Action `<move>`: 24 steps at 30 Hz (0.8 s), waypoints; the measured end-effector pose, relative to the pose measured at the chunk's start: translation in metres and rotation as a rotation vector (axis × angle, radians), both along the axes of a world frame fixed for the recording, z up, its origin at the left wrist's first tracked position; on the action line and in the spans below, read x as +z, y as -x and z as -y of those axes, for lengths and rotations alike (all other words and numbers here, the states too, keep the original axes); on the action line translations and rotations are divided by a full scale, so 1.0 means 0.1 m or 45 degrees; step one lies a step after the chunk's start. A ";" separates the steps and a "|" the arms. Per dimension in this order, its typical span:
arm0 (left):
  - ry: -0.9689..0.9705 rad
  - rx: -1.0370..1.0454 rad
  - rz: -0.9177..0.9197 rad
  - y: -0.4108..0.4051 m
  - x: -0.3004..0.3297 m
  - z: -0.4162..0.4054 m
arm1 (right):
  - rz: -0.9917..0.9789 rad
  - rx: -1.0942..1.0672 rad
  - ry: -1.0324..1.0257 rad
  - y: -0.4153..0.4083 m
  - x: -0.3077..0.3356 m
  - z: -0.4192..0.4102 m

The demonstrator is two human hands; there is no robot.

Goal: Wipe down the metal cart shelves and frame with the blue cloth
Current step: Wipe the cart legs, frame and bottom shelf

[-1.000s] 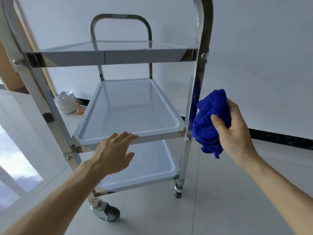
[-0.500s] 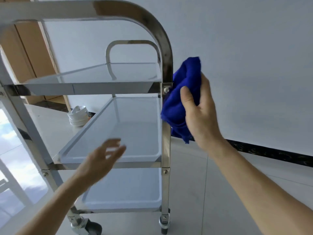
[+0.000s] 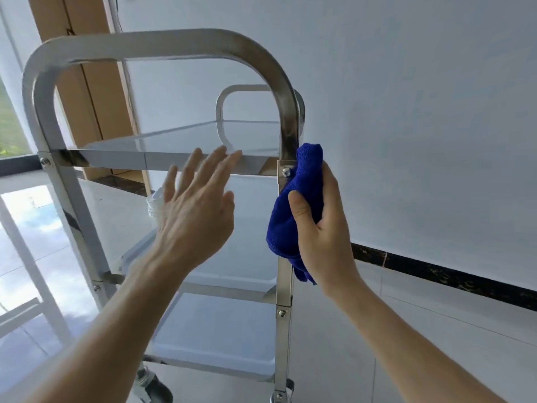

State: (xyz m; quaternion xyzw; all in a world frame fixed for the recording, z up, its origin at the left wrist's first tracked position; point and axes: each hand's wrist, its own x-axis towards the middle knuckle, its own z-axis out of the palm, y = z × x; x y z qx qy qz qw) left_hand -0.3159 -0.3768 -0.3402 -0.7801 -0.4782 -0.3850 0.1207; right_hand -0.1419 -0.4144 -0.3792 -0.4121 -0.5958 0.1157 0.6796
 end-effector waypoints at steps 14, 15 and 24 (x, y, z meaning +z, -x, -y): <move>-0.115 -0.066 -0.090 0.09 0.18 -0.13 | 0.101 -0.343 -0.036 0.29 -0.60 -0.22; -0.104 -0.054 -0.121 0.09 0.22 -0.14 | 0.108 -0.329 0.008 0.28 -0.76 -0.19; -0.025 -0.026 -0.133 0.03 0.26 -0.12 | 0.001 -0.316 0.042 0.34 -0.55 -0.18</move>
